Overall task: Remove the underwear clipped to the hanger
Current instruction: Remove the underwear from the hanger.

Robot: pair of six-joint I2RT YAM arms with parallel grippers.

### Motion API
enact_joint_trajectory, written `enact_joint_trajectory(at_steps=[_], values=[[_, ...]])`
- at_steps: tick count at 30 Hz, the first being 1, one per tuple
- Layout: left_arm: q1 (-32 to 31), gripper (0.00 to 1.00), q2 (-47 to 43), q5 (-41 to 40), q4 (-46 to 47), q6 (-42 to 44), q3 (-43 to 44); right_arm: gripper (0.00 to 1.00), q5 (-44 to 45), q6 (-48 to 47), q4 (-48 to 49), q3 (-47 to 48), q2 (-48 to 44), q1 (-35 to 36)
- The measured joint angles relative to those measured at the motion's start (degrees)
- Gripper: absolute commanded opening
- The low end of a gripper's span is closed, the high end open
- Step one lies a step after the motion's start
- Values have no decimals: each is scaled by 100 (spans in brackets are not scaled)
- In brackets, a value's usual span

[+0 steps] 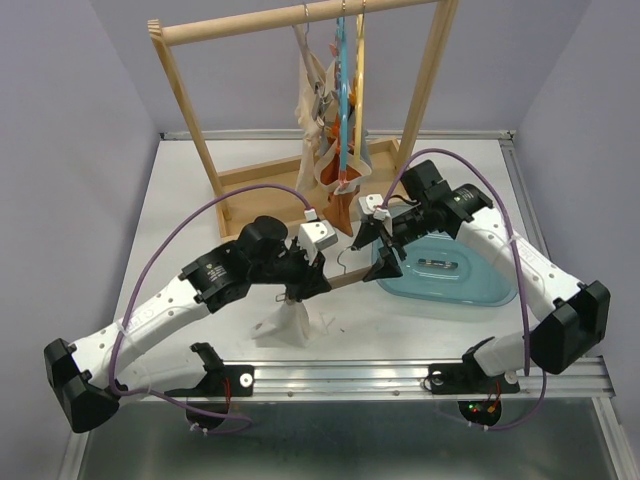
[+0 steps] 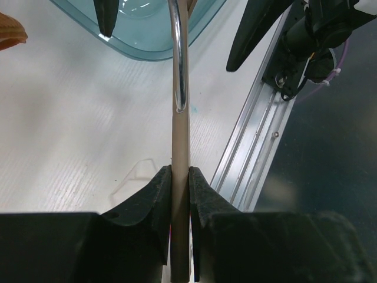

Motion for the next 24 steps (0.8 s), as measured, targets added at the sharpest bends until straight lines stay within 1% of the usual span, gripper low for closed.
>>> enact_joint_trajectory(at_steps=[2, 7, 10, 14, 15, 16, 17, 20, 21, 22, 23, 24], values=[[-4, 0, 7, 7, 15, 4, 0, 77, 94, 63, 28, -4, 85, 79], [-7, 0, 7, 11, 57, 17, 0, 70, 184, 151, 177, -107, 79, 129], [-9, 0, 7, 9, 81, 17, 0, 65, 234, 188, 229, -280, 76, 179], [-9, 0, 7, 9, 116, 15, 0, 56, 286, 212, 262, -514, 68, 229], [-9, 0, 7, 9, 122, 15, 0, 49, 289, 212, 271, -540, 68, 234], [-9, 0, 7, 9, 129, 15, 0, 45, 293, 216, 273, -560, 68, 234], [-9, 0, 7, 9, 136, 15, 0, 38, 299, 221, 278, -564, 59, 234], [-9, 0, 7, 4, 136, 15, 0, 28, 302, 227, 304, -564, 48, 234], [-7, 0, 7, -2, 140, 13, 0, 22, 299, 227, 302, -564, 42, 234], [-7, 0, 7, -2, 138, 22, 0, 18, 297, 227, 297, -564, 39, 234], [-7, 0, 9, -2, 138, 46, 0, 11, 286, 203, 275, -564, 28, 234], [-7, 0, 9, 0, 136, 68, 0, 7, 284, 184, 260, -564, 20, 236]])
